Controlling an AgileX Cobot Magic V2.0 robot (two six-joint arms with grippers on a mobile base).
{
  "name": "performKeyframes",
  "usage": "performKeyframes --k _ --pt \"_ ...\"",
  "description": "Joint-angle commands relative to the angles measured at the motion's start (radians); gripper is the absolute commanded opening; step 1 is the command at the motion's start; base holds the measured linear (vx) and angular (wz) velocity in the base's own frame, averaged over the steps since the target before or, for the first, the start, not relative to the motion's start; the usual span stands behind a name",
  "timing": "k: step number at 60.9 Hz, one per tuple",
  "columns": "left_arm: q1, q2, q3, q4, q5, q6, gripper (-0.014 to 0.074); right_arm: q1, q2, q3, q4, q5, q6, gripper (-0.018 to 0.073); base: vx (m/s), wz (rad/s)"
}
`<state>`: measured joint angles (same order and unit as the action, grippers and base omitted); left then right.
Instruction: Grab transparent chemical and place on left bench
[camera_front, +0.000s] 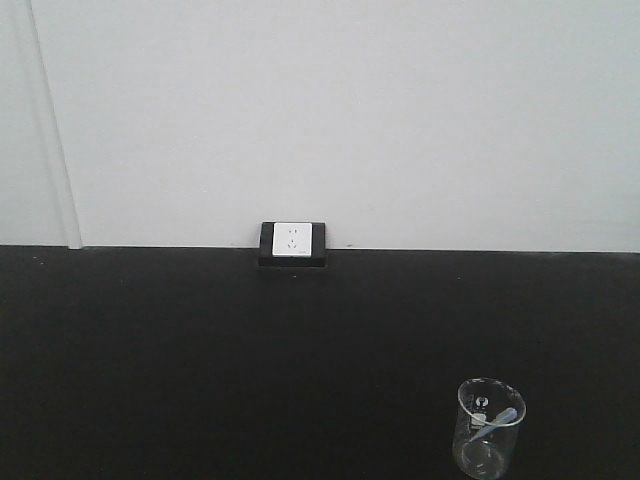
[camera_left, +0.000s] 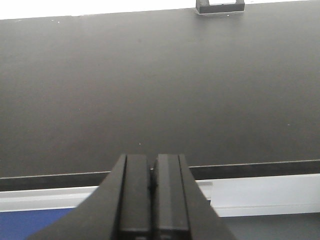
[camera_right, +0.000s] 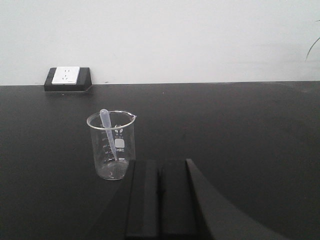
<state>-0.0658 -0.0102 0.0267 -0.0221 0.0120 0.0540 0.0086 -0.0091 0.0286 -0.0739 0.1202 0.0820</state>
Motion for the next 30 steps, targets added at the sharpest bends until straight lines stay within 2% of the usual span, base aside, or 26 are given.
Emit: performKeyframes --k 1,30 --pt "-0.002 -0.019 0.016 -0.001 -0.078 -0.008 -0.0003 -0.002 -0.012 0.01 -0.003 -0.078 -0.003 -0.0007 0.0 0.0" --pt "-0.002 -0.019 0.016 -0.001 -0.078 -0.008 -0.0003 -0.002 -0.012 0.01 -0.003 -0.078 -0.003 -0.0007 0.0 0.0"
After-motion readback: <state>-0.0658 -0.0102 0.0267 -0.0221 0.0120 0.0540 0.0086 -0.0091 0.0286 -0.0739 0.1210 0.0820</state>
